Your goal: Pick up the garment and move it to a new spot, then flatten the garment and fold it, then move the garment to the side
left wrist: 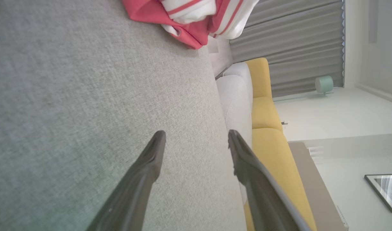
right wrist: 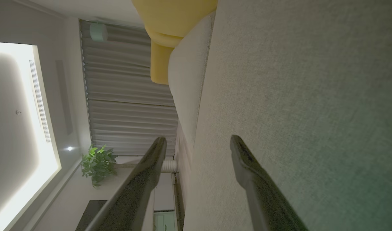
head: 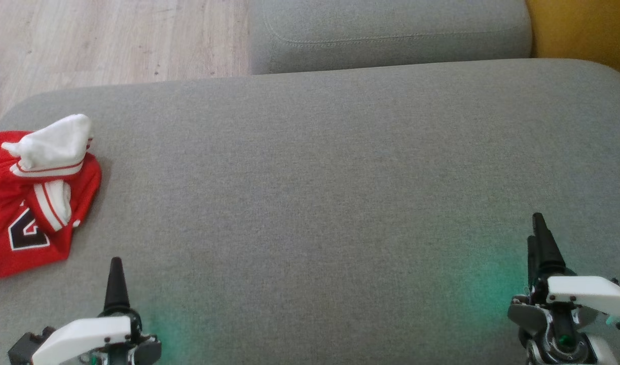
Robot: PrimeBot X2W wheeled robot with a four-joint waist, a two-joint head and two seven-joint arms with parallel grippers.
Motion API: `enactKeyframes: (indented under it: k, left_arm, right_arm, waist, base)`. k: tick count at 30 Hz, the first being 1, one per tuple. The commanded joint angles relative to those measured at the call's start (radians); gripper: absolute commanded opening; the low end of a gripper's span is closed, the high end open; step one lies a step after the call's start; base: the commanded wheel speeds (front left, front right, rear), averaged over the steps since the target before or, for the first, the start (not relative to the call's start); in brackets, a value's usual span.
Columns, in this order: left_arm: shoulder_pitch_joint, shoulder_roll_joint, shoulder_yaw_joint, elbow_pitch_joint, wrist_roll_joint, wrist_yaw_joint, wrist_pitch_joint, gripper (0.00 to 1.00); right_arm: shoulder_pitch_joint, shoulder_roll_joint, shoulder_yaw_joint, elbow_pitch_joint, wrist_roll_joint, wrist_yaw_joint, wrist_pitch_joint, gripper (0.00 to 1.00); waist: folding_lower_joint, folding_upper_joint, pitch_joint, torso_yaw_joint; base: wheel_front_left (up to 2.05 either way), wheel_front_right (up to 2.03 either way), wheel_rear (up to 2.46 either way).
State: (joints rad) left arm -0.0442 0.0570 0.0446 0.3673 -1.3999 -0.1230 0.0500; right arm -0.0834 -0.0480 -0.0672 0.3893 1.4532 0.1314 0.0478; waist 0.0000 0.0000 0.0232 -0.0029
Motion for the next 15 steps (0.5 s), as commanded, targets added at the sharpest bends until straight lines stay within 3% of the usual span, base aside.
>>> enactKeyframes:
  k: [1, 15]
  left_arm:
    - [-0.060, 0.024, -0.002, -0.025, 0.038, -0.002, -0.011, 1.00]
    - [-0.085, 0.032, -0.028, -0.017, 0.272, 0.021, -0.053, 1.00]
  right_arm:
    - [-0.058, -0.024, 0.011, -0.021, -0.032, 0.000, -0.011, 1.00]
    - [-0.104, -0.016, 0.051, 0.014, -0.259, 0.000, -0.052, 1.00]
  waist:
    - [0.0000, 0.0000, 0.001, 0.000]
    - [0.0000, 0.0000, 0.008, -0.003]
  base:
    - [0.00, 0.00, 0.00]
    - [0.00, 0.00, 0.00]
